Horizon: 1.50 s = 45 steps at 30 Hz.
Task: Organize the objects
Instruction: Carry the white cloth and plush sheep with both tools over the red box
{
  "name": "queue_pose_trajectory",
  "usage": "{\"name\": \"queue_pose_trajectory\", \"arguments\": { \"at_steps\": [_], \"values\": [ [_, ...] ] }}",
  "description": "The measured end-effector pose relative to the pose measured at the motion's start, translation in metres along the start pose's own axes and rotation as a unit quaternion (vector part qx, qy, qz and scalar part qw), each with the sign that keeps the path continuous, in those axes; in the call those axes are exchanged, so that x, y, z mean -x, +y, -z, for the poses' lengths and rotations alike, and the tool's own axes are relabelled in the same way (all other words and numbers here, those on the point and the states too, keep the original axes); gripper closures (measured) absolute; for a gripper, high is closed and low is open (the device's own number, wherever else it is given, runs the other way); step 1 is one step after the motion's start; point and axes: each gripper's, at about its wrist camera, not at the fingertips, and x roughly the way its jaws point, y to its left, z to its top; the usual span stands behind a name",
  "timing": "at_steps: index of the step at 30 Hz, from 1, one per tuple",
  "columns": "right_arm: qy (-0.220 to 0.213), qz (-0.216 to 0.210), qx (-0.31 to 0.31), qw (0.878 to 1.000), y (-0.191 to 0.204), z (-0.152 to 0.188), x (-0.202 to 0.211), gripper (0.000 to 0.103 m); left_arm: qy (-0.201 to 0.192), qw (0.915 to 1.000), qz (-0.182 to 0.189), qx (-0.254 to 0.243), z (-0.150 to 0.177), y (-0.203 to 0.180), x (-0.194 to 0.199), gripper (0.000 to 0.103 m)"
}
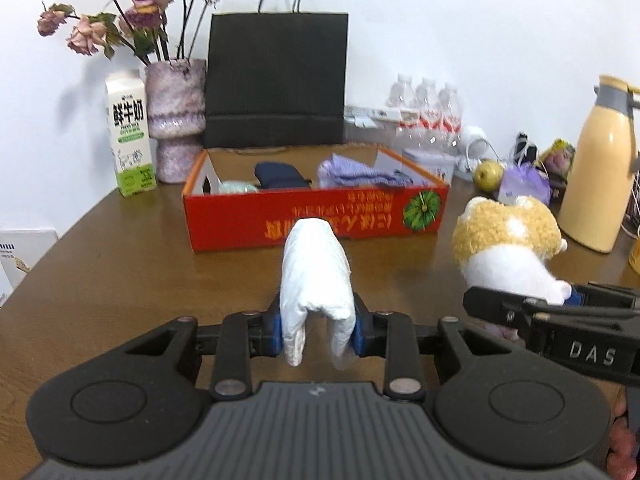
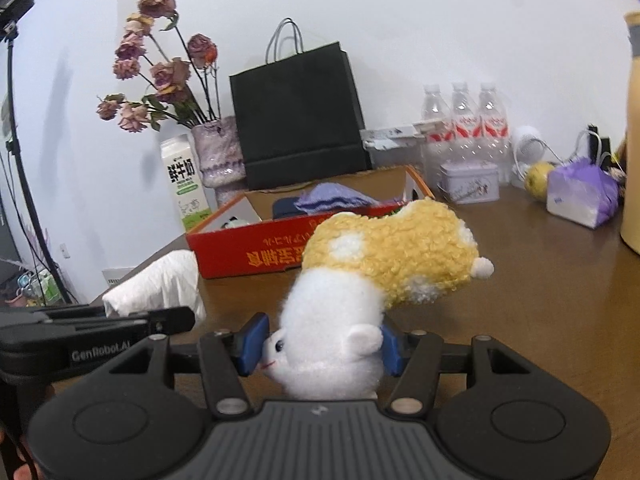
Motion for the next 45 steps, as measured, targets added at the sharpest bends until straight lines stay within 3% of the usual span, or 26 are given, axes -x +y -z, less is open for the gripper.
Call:
{"name": "queue_pose_trajectory", "arguments": {
  "at_steps": [19,45],
  "values": [
    [-0.025,-0.031,0.012,0.999,0.008,-0.069,-0.051,0.047,-0.053,0.9973,-0.015,0.049,-0.076,0.003,-0.033,0.072],
    [-0.048,-0.043,0.011,0.998,0.003,-0.129,-0.141,0.047,-0.078,0.9917,-0.024,0.099,-0.140,0.033,-0.104,0.072]
  ]
}}
